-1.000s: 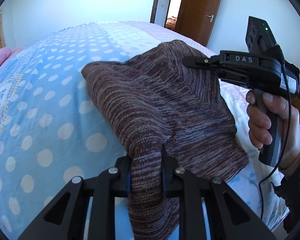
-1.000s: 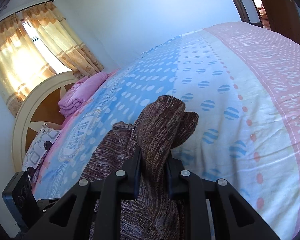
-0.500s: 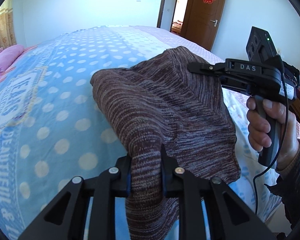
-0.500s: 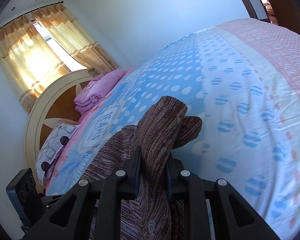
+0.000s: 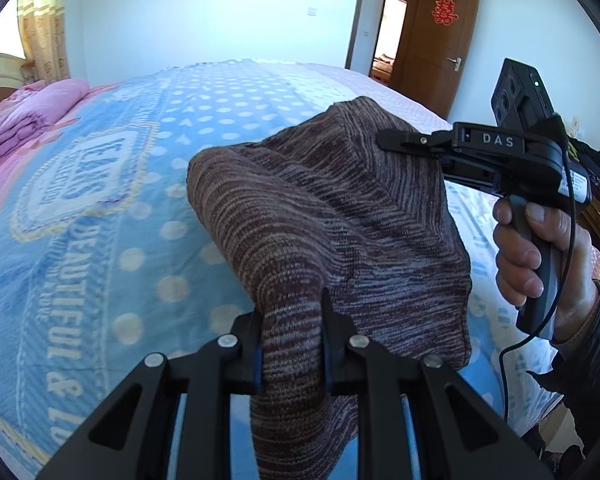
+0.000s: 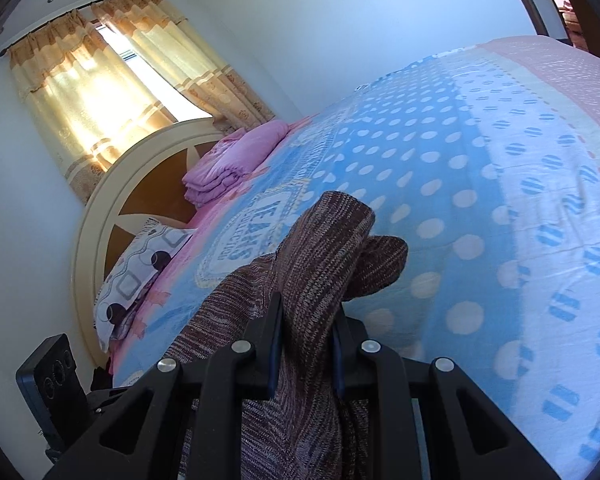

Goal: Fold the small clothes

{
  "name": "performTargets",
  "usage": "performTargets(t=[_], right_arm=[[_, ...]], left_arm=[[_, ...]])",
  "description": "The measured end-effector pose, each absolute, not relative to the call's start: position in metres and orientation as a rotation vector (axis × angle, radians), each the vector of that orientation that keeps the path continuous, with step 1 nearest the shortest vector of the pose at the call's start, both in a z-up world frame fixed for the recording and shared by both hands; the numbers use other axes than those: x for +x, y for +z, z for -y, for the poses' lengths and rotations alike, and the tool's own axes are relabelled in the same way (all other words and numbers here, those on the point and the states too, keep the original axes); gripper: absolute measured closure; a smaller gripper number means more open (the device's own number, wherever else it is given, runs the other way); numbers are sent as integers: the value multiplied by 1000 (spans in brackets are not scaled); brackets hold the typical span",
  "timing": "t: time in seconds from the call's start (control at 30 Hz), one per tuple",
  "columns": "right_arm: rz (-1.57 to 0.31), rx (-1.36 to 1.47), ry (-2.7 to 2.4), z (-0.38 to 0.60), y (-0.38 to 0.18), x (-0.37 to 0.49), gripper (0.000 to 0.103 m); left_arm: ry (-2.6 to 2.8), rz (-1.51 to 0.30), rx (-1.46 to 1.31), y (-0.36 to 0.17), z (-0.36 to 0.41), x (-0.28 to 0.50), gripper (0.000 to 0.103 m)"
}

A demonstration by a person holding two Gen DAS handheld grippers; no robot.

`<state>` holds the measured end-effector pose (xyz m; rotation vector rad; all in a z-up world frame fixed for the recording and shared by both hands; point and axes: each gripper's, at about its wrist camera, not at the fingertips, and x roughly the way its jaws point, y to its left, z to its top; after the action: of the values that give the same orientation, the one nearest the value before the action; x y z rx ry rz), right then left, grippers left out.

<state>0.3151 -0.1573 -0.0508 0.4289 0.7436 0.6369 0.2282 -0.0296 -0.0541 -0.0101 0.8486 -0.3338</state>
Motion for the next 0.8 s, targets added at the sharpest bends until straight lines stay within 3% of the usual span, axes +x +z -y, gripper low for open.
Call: performTargets(t=[0.8], right_arm=[[-788, 405, 788, 49, -45, 333, 83]], left_arm=[[-194, -778, -48, -40, -55, 198, 82]])
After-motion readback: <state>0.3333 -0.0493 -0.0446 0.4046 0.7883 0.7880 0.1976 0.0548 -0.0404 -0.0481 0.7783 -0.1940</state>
